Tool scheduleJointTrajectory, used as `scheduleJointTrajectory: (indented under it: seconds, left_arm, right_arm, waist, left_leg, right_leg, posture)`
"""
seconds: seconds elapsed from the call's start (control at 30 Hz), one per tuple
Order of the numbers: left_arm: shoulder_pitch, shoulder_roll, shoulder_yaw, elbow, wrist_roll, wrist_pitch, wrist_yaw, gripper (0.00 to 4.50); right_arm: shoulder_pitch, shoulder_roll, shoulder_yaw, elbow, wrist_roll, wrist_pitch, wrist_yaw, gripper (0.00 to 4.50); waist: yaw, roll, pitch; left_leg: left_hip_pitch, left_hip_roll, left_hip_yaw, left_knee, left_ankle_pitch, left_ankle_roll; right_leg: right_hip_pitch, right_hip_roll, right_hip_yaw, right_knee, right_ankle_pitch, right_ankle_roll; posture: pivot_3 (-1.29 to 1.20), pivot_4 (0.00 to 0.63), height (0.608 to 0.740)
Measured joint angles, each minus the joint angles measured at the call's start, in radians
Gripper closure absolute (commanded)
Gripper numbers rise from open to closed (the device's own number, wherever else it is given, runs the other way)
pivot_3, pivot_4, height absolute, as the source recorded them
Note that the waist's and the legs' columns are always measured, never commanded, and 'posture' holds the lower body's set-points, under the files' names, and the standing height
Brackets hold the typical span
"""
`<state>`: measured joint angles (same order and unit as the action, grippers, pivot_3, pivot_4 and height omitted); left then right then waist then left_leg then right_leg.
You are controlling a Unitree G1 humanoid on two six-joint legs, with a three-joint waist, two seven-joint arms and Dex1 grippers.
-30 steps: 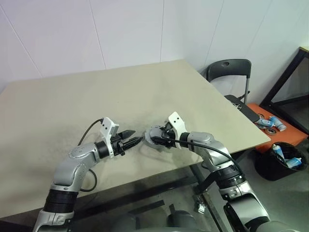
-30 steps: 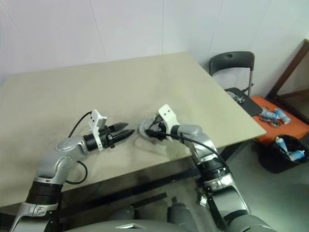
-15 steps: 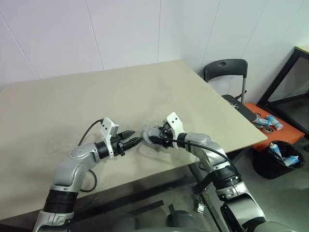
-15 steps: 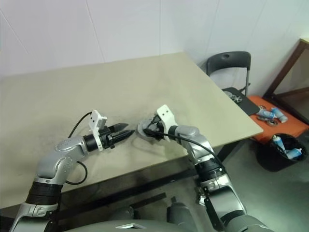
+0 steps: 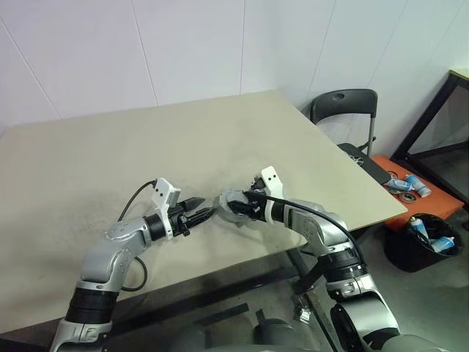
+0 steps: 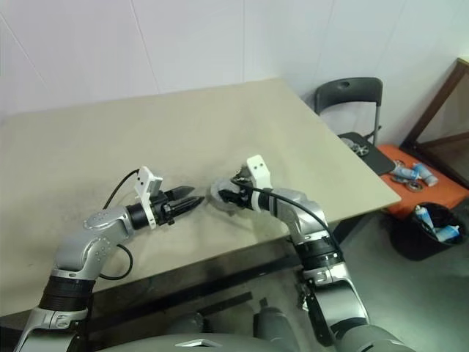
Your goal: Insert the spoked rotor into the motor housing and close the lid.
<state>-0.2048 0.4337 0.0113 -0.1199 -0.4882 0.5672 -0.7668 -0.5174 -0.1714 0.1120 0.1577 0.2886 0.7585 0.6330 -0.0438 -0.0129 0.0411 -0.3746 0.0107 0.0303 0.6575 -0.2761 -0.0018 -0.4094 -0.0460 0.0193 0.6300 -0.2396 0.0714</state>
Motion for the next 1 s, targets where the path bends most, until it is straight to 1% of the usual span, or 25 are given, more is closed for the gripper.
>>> scheduleJointTrajectory:
  seconds: [0.2,0.3,0.43,0.53,0.67,1.0]
  left_arm:
    - [-0.008,0.000,0.000,0.000,0.000,0.013,0.001,1.80]
    - [-0.008,0.000,0.000,-0.001,0.000,0.016,0.003,1.80]
    - [-0.008,0.000,0.000,-0.002,-0.001,0.018,0.006,1.80]
    - [-0.008,0.000,0.000,-0.003,-0.001,0.020,0.007,1.80]
    - [-0.007,0.000,0.000,-0.007,-0.001,0.021,0.008,1.80]
    - [-0.007,0.000,0.000,-0.007,-0.001,0.017,0.004,1.80]
  right_arm:
    - [0.014,-0.024,0.011,-0.034,0.013,0.021,0.047,1.39]
    - [0.013,-0.021,0.013,-0.033,0.008,0.009,0.038,1.39]
    - [0.006,0.010,0.009,0.002,-0.011,-0.034,-0.023,1.39]
    - [0.006,0.014,0.010,0.004,-0.014,-0.046,-0.039,1.39]
    - [0.010,0.012,0.034,0.004,-0.037,-0.068,-0.042,1.39]
    - [0.002,-0.018,0.036,0.019,-0.038,-0.075,-0.006,1.39]
  waist:
    - [-0.001,0.000,0.000]
    - [-0.001,0.000,0.000]
    - [0.000,0.000,0.000]
    - [0.000,0.000,0.000]
    - [-0.001,0.000,0.000]
    - [0.001,0.000,0.000]
  left_leg:
    - [0.000,0.000,0.000,-0.003,0.000,0.000]
    - [0.000,0.000,0.000,-0.005,0.000,0.000]
    - [0.000,0.000,0.000,-0.006,0.000,0.000]
    - [0.000,-0.001,0.001,-0.006,0.000,0.000]
    - [0.000,-0.001,0.001,-0.006,0.000,0.000]
    - [0.001,-0.001,0.001,-0.005,0.000,0.000]
  right_leg:
    - [-0.001,0.001,0.000,0.000,0.000,0.000]
    - [-0.002,0.001,0.000,0.000,0.001,0.001]
    - [-0.003,0.001,0.000,0.000,0.001,0.001]
    - [-0.002,0.001,0.000,-0.001,0.001,0.001]
    - [-0.002,0.001,0.001,-0.001,0.001,0.001]
    - [-0.002,0.001,0.000,-0.001,0.001,0.001]
  posture:
    - [0.00,0.000,0.740]
    - [0.00,0.000,0.740]
    - [0.00,0.000,0.740]
    - [0.00,0.000,0.740]
    - [0.00,0.000,0.740]
    - [0.00,0.000,0.740]
